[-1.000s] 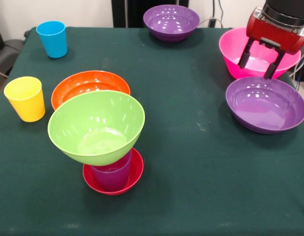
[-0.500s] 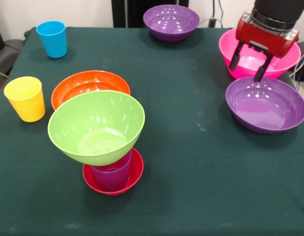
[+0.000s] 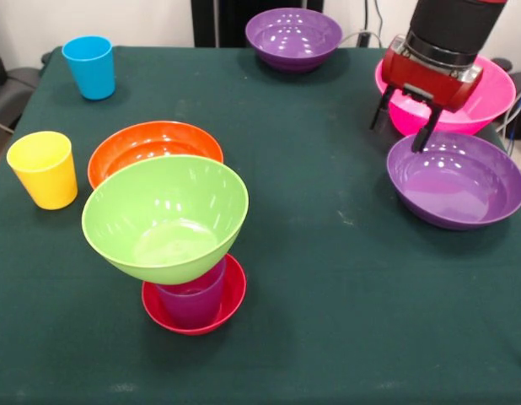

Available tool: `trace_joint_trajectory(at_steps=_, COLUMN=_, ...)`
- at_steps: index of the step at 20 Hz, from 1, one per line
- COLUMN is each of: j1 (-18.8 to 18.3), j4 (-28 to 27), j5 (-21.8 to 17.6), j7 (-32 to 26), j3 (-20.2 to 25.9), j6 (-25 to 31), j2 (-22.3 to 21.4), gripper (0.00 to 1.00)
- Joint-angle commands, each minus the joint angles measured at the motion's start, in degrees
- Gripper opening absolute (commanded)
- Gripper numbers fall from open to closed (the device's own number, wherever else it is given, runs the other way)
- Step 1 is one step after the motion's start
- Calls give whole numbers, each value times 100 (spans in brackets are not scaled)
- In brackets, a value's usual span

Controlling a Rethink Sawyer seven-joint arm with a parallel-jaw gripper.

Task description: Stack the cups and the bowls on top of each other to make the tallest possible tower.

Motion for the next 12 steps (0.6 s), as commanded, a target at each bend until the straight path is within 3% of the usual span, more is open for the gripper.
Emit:
trace_joint_trajectory(at_steps=1, j1=27, j4=199, j5=80, j7=988, j3=446, j6=-406, j2=558, gripper=100)
trace_joint_trajectory(at_steps=12, j1=91, j4=177, j5=155, j7=1035, j3=402, j6=-523, j2=662, gripper=100)
